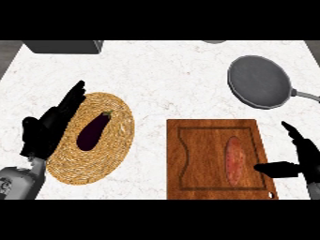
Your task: Pick the sweet potato from the cutting board and place it in the pan
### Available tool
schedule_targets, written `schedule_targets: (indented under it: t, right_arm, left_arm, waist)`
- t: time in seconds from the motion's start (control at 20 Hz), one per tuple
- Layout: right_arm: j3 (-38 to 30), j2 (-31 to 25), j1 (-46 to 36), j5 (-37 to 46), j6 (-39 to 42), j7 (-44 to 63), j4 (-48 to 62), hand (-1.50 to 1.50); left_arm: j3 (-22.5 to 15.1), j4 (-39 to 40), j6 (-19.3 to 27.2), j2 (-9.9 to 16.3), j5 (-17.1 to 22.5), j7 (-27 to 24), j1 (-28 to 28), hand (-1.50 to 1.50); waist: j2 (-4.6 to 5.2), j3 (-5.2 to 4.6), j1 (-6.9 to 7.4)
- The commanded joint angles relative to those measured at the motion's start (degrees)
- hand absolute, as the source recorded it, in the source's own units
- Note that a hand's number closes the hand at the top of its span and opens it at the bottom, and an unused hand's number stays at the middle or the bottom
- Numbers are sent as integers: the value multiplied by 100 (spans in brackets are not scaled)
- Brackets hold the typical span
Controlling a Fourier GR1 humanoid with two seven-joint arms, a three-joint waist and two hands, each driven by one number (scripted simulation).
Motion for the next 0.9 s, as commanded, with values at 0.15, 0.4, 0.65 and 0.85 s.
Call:
schedule_targets:
  t: [0.15,0.4,0.65,0.85]
  right_arm:
    - [476,-645,-1185,-487,2249,2170,-372,-150]
    - [588,-168,-1913,-1463,3455,3159,-84,-150]
    - [682,292,-2700,-1923,3930,3735,712,-150]
    - [929,491,-2838,-1741,3849,3733,1001,-150]
  left_arm:
    - [-52,11,-123,-76,-27,-18,-58,0]
    - [10,53,-50,-146,-103,102,-199,0]
    - [140,-3,-180,-81,-82,117,-211,0]
    - [129,129,-156,-230,-180,138,-166,0]
  waist:
    - [22,-12,155]
    - [28,4,131]
    - [28,8,118]
    - [18,10,29]
